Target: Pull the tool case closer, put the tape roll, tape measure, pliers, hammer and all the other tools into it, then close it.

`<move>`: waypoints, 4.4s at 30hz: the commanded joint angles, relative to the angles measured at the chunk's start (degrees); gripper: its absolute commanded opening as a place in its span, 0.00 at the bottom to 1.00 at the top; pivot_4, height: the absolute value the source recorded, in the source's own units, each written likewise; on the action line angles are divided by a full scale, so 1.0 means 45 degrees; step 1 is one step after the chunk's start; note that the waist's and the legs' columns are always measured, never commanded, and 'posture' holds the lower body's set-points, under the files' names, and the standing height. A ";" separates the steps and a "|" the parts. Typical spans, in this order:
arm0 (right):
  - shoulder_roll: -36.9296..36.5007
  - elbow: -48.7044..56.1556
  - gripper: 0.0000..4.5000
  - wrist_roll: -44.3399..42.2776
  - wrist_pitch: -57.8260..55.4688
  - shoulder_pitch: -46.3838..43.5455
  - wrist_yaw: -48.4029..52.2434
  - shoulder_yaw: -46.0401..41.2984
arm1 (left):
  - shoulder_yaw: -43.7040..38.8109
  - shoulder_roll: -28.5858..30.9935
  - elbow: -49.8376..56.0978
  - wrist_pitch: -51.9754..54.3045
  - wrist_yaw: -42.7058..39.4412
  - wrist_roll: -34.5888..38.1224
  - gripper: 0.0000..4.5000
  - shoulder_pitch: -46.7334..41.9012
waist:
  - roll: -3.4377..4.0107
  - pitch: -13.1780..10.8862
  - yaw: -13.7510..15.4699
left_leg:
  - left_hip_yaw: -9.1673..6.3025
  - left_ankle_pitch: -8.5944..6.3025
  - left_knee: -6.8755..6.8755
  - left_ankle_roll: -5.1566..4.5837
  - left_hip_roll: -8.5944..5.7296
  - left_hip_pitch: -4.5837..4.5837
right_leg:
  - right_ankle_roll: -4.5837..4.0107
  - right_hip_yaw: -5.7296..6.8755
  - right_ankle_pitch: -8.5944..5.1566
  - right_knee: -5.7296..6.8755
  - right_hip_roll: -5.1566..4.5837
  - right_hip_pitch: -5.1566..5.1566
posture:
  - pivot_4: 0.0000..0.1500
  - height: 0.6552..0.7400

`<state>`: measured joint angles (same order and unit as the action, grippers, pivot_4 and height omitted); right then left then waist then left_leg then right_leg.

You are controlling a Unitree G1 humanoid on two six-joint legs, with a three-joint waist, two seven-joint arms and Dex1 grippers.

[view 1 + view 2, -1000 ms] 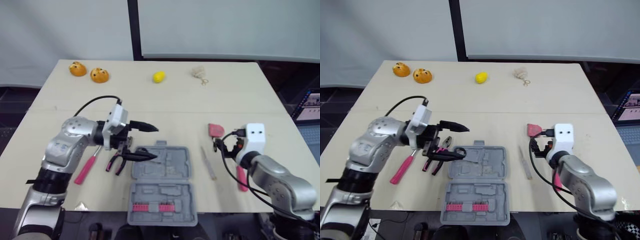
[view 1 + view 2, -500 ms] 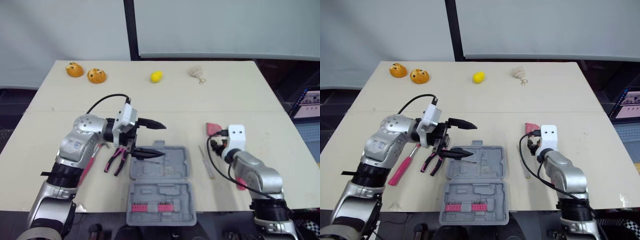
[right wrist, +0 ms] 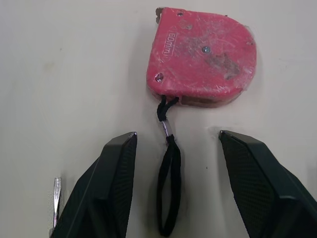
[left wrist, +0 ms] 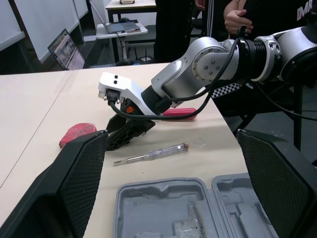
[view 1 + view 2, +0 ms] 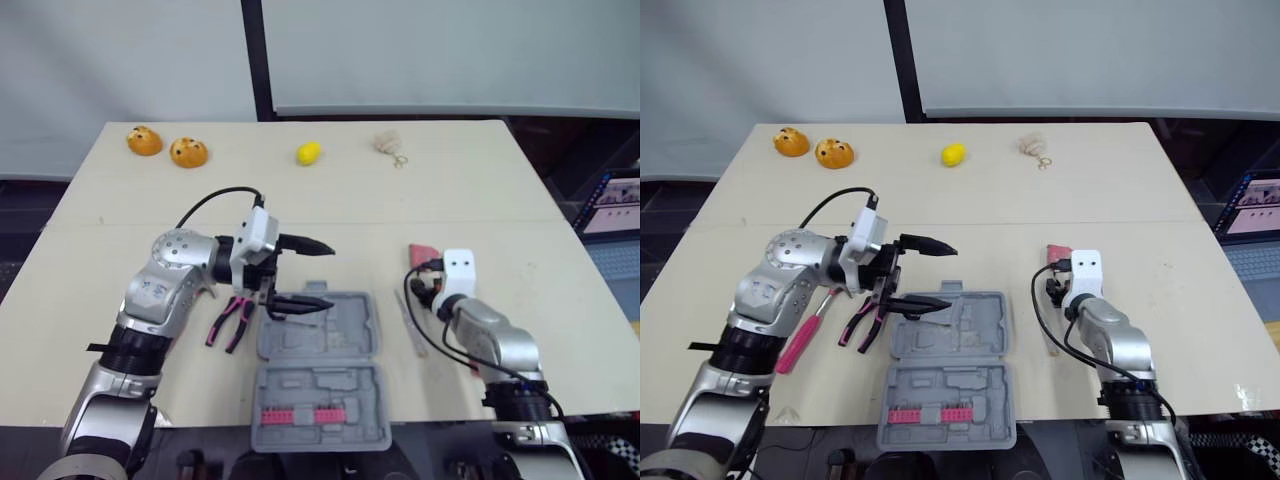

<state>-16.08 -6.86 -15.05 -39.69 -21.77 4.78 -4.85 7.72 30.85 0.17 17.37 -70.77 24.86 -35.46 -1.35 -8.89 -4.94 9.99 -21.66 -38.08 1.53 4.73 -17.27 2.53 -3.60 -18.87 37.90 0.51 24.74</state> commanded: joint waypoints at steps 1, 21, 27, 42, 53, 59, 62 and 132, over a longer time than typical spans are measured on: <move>0.0111 -0.0114 0.63 0.0183 0.0379 -0.0149 0.0351 0.0027 | -0.0185 -0.0031 0.0044 -0.0237 0.0031 -0.0031 1.00 -0.0253 | 0.0000 0.0000 0.0001 | 0.0000 0.0000 0.0000 0.0000 0.0000 0.0000 | 0.0000 -0.0001 0.0000 0.0000 0.0000 0.0000 | 1.00 1.00; 0.0495 -0.0301 0.00 0.0691 0.0628 0.0148 0.0356 -0.0473 | -0.0081 -0.0214 -0.0215 -0.0640 0.0000 -0.0407 1.00 -0.0413 | 0.0002 -0.0001 -0.0005 | 0.0000 0.0006 0.0005 0.0011 0.0005 0.0003 | -0.0001 0.0000 0.0000 0.0001 -0.0001 0.0000 | 1.00 1.00; 0.0157 0.2257 0.00 0.0142 -0.0499 0.1645 0.0691 -0.0942 | 0.0015 -0.0187 -0.0015 -0.0510 -0.0212 -0.0312 1.00 -0.0253 | 0.0006 -0.0004 0.0075 | -0.0010 0.0006 0.0009 0.0011 0.0004 -0.0009 | -0.0001 0.0005 -0.0001 -0.0009 -0.0006 -0.0001 | 1.00 1.00; -0.0487 0.9095 0.00 -0.1800 -0.3783 0.6761 0.1570 -0.1445 | 0.0056 0.1118 -0.0453 -0.0763 -0.2243 -0.0343 1.00 0.0097 | 0.0018 -0.0012 0.0001 | -0.0014 0.0011 0.0039 0.0022 0.0007 -0.0011 | -0.0007 0.0004 -0.0005 -0.0013 0.0002 0.0007 | 1.00 1.00; -0.0353 1.1453 0.00 -0.2311 -0.4008 1.0003 0.1634 -0.0969 | -0.0374 0.2707 0.0007 -0.0624 -0.3461 0.0110 1.00 0.1033 | 0.0012 -0.0015 0.0011 | -0.0028 0.0011 0.0058 0.0018 0.0000 -0.0016 | -0.0010 0.0013 -0.0007 -0.0039 -0.0009 0.0002 | 1.00 1.00; -0.0369 1.1869 0.00 -0.2355 -0.4021 1.0988 0.1587 -0.0723 | -0.0617 0.3202 0.0505 -0.0354 -0.3664 0.0405 1.00 0.1478 | 0.0007 -0.0016 0.0027 | -0.0032 0.0010 0.0065 0.0016 -0.0001 -0.0017 | -0.0012 0.0015 -0.0008 -0.0044 -0.0011 0.0003 | 1.00 1.00; -0.0385 1.2012 0.00 -0.2358 -0.3988 1.1211 0.1598 -0.0535 | -0.0781 0.3541 0.0381 -0.0317 -0.3640 0.0455 1.00 0.1544 | 0.0004 -0.0018 0.0014 | -0.0035 0.0011 0.0081 0.0017 0.0000 -0.0013 | -0.0018 0.0015 -0.0012 -0.0047 -0.0010 0.0004 | 1.00 1.00; -0.9683 0.5578 0.98 0.0749 0.9642 0.9550 1.3485 -0.0203 | -0.1315 0.4252 0.3576 -0.0074 -0.3154 0.0970 1.00 0.3488 | -0.0104 -0.0115 0.0416 | -0.0068 0.0055 0.0112 -0.0051 -0.0033 -0.0001 | 0.0035 0.0022 0.0027 -0.0173 -0.0025 -0.0067 | 1.00 1.00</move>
<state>-60.03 18.79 -12.50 1.81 21.68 64.45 -6.38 3.18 49.35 13.69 17.37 -85.17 27.91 -19.68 -1.82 -9.40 -3.07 9.69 -21.41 -37.66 1.30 4.60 -17.27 2.68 -3.49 -18.75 37.15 0.40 24.43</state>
